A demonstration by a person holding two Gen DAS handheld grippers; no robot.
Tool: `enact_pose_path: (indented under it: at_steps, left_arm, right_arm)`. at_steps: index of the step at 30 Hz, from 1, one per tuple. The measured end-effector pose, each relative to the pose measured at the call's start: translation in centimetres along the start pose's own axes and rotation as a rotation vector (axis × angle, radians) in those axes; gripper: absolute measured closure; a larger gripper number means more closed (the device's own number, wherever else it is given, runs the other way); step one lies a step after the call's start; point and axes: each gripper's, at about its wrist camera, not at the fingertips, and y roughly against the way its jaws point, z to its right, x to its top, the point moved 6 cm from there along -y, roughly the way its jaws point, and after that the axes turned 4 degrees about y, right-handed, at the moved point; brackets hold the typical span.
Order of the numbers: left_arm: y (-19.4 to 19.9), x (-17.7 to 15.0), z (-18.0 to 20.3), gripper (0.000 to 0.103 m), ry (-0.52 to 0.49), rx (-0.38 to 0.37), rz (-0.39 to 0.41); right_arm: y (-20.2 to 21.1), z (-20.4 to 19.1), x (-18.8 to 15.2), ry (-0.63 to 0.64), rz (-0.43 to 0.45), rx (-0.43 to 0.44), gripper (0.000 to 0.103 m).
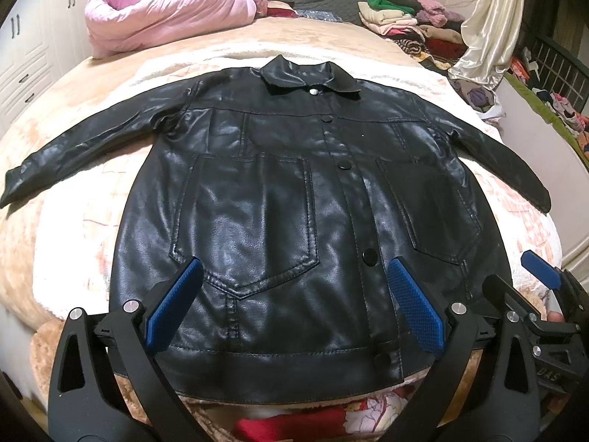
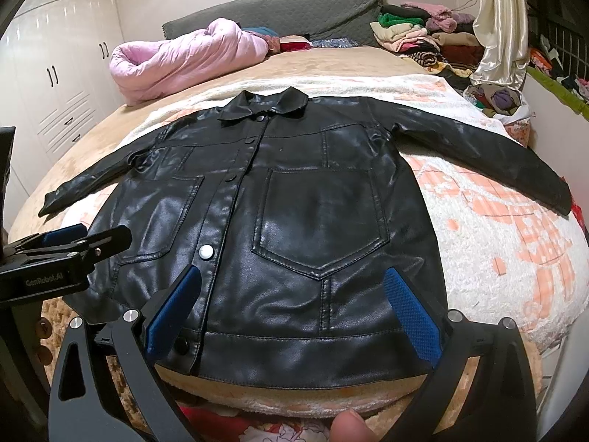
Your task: Fold large clothes
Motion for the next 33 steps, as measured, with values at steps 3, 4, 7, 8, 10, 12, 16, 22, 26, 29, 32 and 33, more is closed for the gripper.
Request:
enact_pose_path:
  at_steps: [3,4,7,8,10,12,16,22,26,29,32,33]
  left_arm:
    - [-0.1,0.0,0.2,0.009,-0.003,-0.001,-0.002]
    - [-0.2,0.1,0.3,0.009,-0.005,0.000,-0.002]
    - [-0.5,0.2,0.5,0.009,-0.009,-0.002,-0.006]
    - [-0.5,0.2,0.6,0.009,-0.009,-0.003,-0.005]
    - [-0.7,0.3,0.7,0.009,-0.011,-0.003,-0.005]
    - [-0.9,0.7,0.7,0.009,-0.002,-0.005,-0.001]
    - [-1.5,1.7,0.9,0.009,0.016,-0.016,-0.002]
    - [-2.7,4.5,1.4,0.009,0.032,-0.013,0.003]
    - [-3.4,6.5,2.3,0.009,0.035,-0.024,0.003]
    - [-4.2,7.8,2.8,0.009,0.042,-0.031,-0.005]
    - [-5.0,8.8,3.3,0.009,0.044,-0.037,-0.019]
    - [-5.3,9.2,3.6,0.009,0.045,-0.040,-0.021]
  right_arm:
    - [0.0,0.0,0.1,0.000,0.001,0.002,0.004]
    - [0.0,0.0,0.1,0.000,0.001,0.001,0.004]
    - [-0.1,0.0,0.2,-0.002,0.001,0.000,0.004]
    - [-0.1,0.0,0.1,-0.002,0.001,-0.002,0.004]
    - [-0.2,0.2,0.4,-0.007,0.005,0.001,0.004]
    - [-0.3,0.5,0.8,-0.015,0.002,0.002,0.004]
    - [-0.6,1.2,2.2,-0.022,0.015,-0.003,0.004]
    - [-1.5,3.1,4.8,-0.051,0.029,-0.013,0.004]
    - [-2.5,4.2,6.6,-0.079,0.030,-0.007,0.004]
    - [-3.1,5.0,7.8,-0.101,0.033,-0.003,0.004]
    - [-3.5,6.1,9.2,-0.124,0.046,0.000,0.004]
    - [-3.6,6.3,9.5,-0.130,0.047,0.002,0.004]
